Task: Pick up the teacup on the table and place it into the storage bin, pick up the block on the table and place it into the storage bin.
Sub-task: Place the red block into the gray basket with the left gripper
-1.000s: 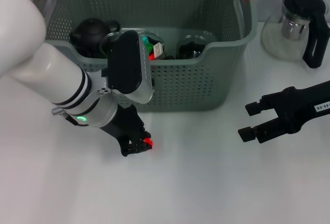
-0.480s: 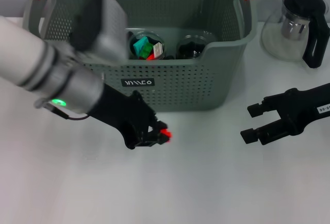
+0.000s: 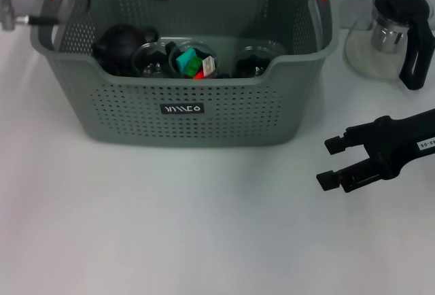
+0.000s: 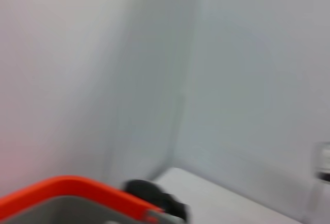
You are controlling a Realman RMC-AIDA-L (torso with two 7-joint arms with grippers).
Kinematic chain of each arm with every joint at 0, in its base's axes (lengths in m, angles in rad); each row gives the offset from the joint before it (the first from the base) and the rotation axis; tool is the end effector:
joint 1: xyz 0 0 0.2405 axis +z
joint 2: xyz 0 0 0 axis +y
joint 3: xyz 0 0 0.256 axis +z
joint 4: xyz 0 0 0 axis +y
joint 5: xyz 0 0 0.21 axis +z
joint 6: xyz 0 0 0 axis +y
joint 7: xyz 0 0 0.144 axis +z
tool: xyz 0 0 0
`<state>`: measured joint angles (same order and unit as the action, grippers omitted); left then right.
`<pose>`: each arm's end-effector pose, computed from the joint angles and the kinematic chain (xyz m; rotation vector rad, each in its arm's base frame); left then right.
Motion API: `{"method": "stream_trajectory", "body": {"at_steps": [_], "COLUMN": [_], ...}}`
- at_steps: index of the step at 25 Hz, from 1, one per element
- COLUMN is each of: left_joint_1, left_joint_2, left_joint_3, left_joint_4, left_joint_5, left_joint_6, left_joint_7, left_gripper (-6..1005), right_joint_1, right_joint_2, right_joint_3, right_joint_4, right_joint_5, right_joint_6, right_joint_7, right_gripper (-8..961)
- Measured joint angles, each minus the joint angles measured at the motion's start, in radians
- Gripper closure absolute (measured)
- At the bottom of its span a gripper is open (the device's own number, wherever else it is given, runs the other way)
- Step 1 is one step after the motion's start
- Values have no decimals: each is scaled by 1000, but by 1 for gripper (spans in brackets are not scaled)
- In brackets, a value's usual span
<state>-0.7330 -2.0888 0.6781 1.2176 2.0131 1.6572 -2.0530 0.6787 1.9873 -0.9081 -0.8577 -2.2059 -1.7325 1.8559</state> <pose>-0.1273 0.3890 0.0918 -2.6798 -0.6246 -0.7283 0.2161 0.3519 0.0277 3.0327 -0.7901 -0.1806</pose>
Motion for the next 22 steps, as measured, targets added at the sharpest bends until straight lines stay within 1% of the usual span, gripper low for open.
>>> {"method": "stream_trajectory", "body": {"at_steps": [3,6,9,11,14,16,17,19,20,22], "left_joint_1": [-5,-7,-9,-8,-7,-3,-1,10,18,40], "left_joint_2": [10,15,24,24,22,23,24,27,28,28], "left_joint_3": [45,64,90,96,96,90,85,58,42,-1], "left_joint_4": [-35,-63,-82,-82,-79,-77,-74,-48,-30,9], "left_joint_5": [4,7,12,22,34,35,32,6,-14,-73], "left_joint_6": [-126,-196,-218,-235,-258,-274,-275,-233,-197,-80], "left_joint_7": [-22,-24,-25,-27,-27,-27,-27,-30,-31,-23], "left_gripper": [775,744,712,691,458,415,394,352,330,288], "right_joint_1": [0,0,-4,-5,-5,-5,-5,-5,-5,-4], "right_joint_2": [2,3,3,4,4,4,4,4,4,4], "right_joint_3": [-2,-4,-5,-5,-5,-5,-4,-1,0,1], "right_joint_4": [0,0,0,0,0,0,0,0,0,-1], "right_joint_5": [0,0,0,0,0,0,0,0,0,0], "right_joint_6": [0,-1,-3,-6,-7,-8,-10,-15,-16,-16], "right_joint_7": [-2,-2,-1,-1,-1,-2,-2,-2,-1,-1], "right_gripper": [6,6,6,6,6,7,7,7,7,7]}}
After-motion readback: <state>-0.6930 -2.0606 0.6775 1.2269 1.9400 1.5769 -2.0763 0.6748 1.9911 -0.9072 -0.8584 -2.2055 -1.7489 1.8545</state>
